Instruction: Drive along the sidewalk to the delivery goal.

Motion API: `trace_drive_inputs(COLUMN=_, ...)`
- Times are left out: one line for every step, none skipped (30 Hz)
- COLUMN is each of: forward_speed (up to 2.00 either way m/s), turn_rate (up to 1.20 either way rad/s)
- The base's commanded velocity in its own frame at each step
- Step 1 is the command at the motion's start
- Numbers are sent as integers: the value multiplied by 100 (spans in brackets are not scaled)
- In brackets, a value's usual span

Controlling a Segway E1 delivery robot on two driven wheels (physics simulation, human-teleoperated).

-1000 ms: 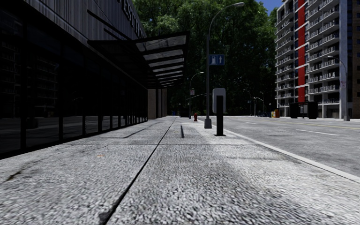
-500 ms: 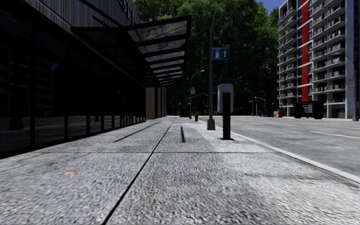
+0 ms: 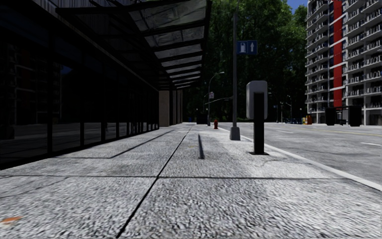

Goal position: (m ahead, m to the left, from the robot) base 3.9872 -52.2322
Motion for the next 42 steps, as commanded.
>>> trace_drive_inputs(forward_speed=200, turn_rate=41)
trace_drive_inputs(forward_speed=200, turn_rate=17)
trace_drive_inputs(forward_speed=200, turn_rate=4)
trace_drive_inputs(forward_speed=200, turn_rate=0)
trace_drive_inputs(forward_speed=200, turn_rate=0)
trace_drive_inputs(forward_speed=200, turn_rate=0)
trace_drive_inputs(forward_speed=200, turn_rate=0)
trace_drive_inputs(forward_speed=200, turn_rate=0)
trace_drive_inputs(forward_speed=200, turn_rate=0)
trace_drive_inputs(forward_speed=200, turn_rate=0)
trace_drive_inputs(forward_speed=200, turn_rate=0)
trace_drive_inputs(forward_speed=200, turn_rate=0)
trace_drive_inputs(forward_speed=200, turn_rate=0)
trace_drive_inputs(forward_speed=200, turn_rate=0)
trace_drive_inputs(forward_speed=200, turn_rate=0)
trace_drive_inputs(forward_speed=200, turn_rate=0)
trace_drive_inputs(forward_speed=200, turn_rate=0)
trace_drive_inputs(forward_speed=200, turn_rate=0)
trace_drive_inputs(forward_speed=200, turn_rate=0)
trace_drive_inputs(forward_speed=200, turn_rate=0)
trace_drive_inputs(forward_speed=200, turn_rate=0)
trace_drive_inputs(forward_speed=200, turn_rate=0)
trace_drive_inputs(forward_speed=200, turn_rate=0)
trace_drive_inputs(forward_speed=200, turn_rate=0)
trace_drive_inputs(forward_speed=200, turn_rate=0)
trace_drive_inputs(forward_speed=200, turn_rate=0)
trace_drive_inputs(forward_speed=200, turn_rate=0)
trace_drive_inputs(forward_speed=200, turn_rate=0)
trace_drive_inputs(forward_speed=200, turn_rate=0)
trace_drive_inputs(forward_speed=200, turn_rate=0)
trace_drive_inputs(forward_speed=200, turn_rate=0)
trace_drive_inputs(forward_speed=200, turn_rate=0)
trace_drive_inputs(forward_speed=200, turn_rate=0)
trace_drive_inputs(forward_speed=200, turn_rate=0)
trace_drive_inputs(forward_speed=200, turn_rate=0)
trace_drive_inputs(forward_speed=200, turn_rate=0)
trace_drive_inputs(forward_speed=200, turn_rate=0)
trace_drive_inputs(forward_speed=200, turn_rate=0)
trace_drive_inputs(forward_speed=200, turn_rate=0)
trace_drive_inputs(forward_speed=200, turn_rate=0)
trace_drive_inputs(forward_speed=200, turn_rate=0)
trace_drive_inputs(forward_speed=200, turn_rate=0)
